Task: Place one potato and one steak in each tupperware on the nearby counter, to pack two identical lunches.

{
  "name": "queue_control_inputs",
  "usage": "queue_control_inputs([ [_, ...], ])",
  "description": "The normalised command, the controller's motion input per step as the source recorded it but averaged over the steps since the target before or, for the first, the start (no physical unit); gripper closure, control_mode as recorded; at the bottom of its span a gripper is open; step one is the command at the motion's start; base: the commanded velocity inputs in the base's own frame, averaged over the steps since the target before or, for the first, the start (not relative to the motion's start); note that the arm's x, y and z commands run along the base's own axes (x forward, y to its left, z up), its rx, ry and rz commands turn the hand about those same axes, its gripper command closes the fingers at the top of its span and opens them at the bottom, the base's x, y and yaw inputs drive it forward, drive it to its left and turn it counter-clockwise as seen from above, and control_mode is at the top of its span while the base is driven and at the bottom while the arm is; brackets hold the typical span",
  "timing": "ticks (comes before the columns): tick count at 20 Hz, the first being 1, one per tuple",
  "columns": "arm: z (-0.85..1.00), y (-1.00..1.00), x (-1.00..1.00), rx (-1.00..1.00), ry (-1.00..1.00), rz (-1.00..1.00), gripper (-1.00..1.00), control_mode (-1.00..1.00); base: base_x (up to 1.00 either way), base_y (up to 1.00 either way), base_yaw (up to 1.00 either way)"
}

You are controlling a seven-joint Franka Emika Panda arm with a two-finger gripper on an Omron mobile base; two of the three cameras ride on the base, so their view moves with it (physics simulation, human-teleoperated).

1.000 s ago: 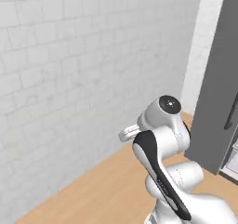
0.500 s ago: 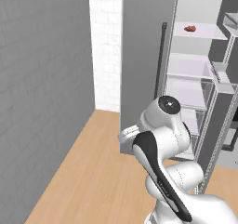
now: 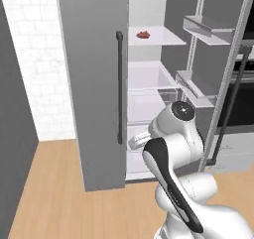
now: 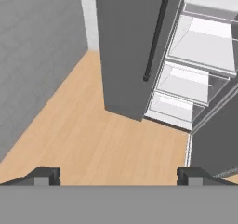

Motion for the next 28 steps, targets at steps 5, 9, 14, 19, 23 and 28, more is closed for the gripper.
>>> queue_control_inputs([
  [5,0.00,0.00,0.00,0.00,0.00,0.00,-1.00,1.00,1.00,0.03,-0.04],
  [9,0.00,0.00,0.00,0.00,0.00,0.00,-1.00,1.00,0.93,-0.02,-0.17],
  [14,0.00,0.00,0.00,0.00,0.00,0.00,-1.00,1.00,0.58,-0.05,-0.48],
  [19,0.00,0.00,0.00,0.00,0.00,0.00,-1.00,1.00,0.07,-0.37,-0.51],
  [23,0.00,0.00,0.00,0.00,0.00,0.00,-1.00,1.00,0.36,0.04,-0.21],
  [28,0.00,0.00,0.00,0.00,0.00,0.00,-1.00,1.00,0.09,-0.43,-0.26],
])
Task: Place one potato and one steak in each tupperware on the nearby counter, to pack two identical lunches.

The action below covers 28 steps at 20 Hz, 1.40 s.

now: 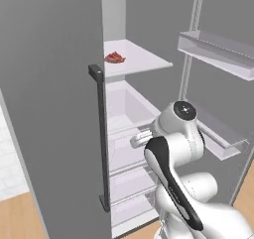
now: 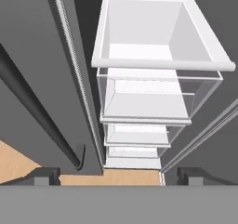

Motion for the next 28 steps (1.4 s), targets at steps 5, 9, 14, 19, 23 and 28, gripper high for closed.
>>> queue_control_inputs([
  [5,0.00,0.00,0.00,0.00,0.00,0.00,-1.00,1.00,0.24,-0.33,-0.12],
  [9,0.00,0.00,0.00,0.00,0.00,0.00,-1.00,1.00,0.48,-0.34,-0.12],
  [14,0.00,0.00,0.00,0.00,0.00,0.00,-1.00,1.00,0.95,0.03,-0.01],
  [19,0.00,0.00,0.00,0.00,0.00,0.00,-1.00,1.00,-0.07,0.15,0.05],
  [23,0.00,0.00,0.00,0.00,0.00,0.00,-1.00,1.00,0.33,0.04,0.03],
  [28,0.00,0.00,0.00,0.00,0.00,0.00,-1.00,1.00,0.57,0.03,0.00],
])
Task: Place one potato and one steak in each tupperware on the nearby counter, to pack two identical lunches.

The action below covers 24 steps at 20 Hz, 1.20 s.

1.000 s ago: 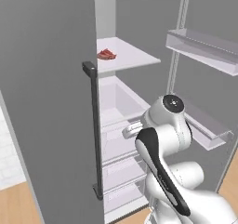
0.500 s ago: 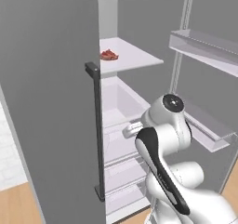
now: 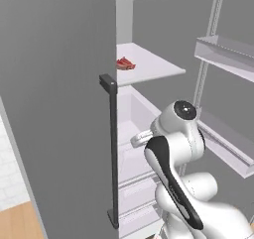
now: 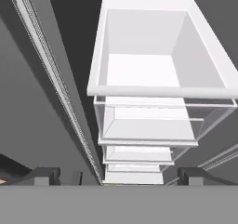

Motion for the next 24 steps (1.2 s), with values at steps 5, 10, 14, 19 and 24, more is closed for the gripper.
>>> queue_control_inputs([
  [5,0.56,-0.11,-0.11,0.05,-0.14,-0.07,-1.00,-1.00,0.12,0.01,0.00],
  [10,1.00,-0.18,-0.52,0.12,-0.51,-0.22,-1.00,-1.00,0.00,0.00,0.00],
  [14,1.00,-0.16,-0.14,0.17,-0.29,-0.18,-1.00,-1.00,0.00,0.00,0.00],
  [19,1.00,-0.33,0.02,0.30,-0.06,-0.01,-1.00,-1.00,0.00,0.00,0.00],
  [24,0.63,-0.10,0.15,0.15,0.11,0.01,-1.00,-1.00,0.00,0.00,0.00],
])
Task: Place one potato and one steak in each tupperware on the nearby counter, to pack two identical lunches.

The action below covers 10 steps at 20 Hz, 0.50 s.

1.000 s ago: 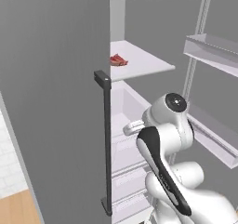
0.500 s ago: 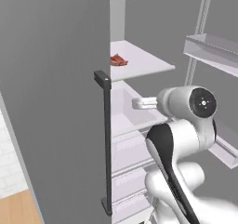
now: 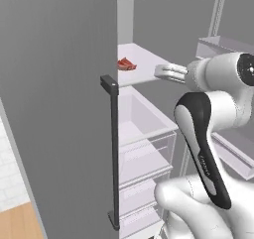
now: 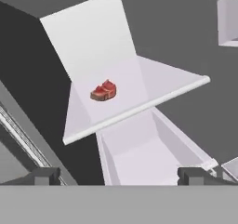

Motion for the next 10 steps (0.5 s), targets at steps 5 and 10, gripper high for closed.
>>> queue_control_inputs([
  [5,0.07,-0.02,0.41,0.03,0.02,0.00,-1.00,-1.00,0.00,0.00,0.00],
  [10,0.02,-0.01,0.75,0.07,0.13,0.00,-1.00,-1.00,0.00,0.00,0.00],
])
